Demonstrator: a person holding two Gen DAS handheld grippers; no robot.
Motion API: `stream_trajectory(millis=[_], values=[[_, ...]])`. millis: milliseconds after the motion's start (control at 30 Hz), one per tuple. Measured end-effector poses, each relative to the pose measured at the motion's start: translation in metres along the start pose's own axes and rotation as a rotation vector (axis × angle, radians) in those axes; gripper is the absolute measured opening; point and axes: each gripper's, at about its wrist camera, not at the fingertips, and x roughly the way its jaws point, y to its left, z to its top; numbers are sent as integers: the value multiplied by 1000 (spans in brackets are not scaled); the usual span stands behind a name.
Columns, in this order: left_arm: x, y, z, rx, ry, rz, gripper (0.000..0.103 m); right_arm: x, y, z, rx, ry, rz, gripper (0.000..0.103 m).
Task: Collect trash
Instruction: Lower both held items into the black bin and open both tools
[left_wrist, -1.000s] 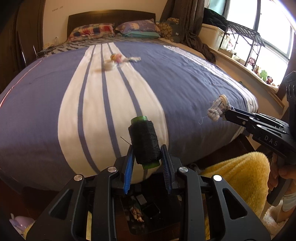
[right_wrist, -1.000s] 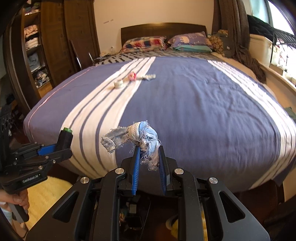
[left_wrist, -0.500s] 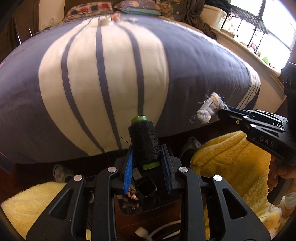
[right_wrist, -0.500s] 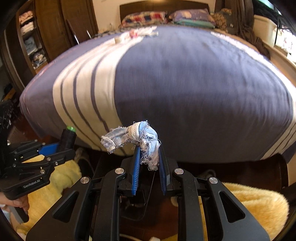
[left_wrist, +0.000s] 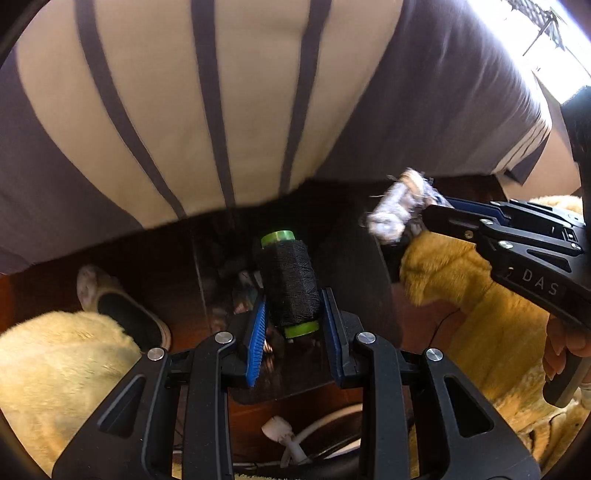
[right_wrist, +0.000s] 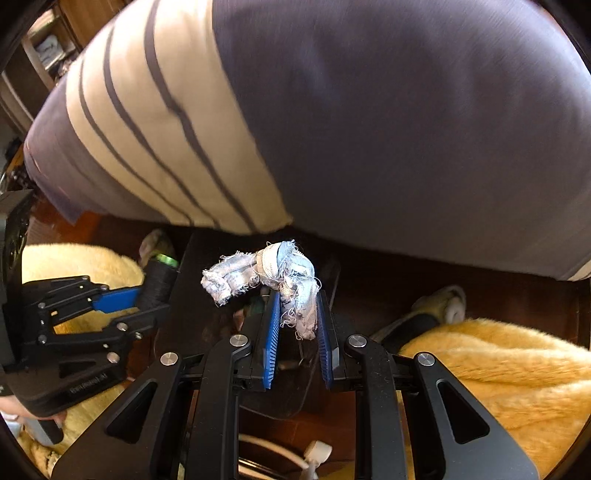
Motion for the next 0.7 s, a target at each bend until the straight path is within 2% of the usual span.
stream_trajectory(millis=[200,467,500,567,633,700], values=[[27,1,-11,5,86,-17,27,36,6,-6,25,104,56,20],[33,5,-9,-24,116,-37,28,53,9,3,37,140,94,23],[34,6,-9,-29,117,-38,29,53,9,4,37,140,92,25],[37,9,-9,-35,125,-31,35,54,9,5,46,141,94,40],[35,10,-9,-40,126,-20,41,53,6,6,57,134,91,47],[33,11,-9,-42,122,-6,45,50,3,8,71,124,88,47]])
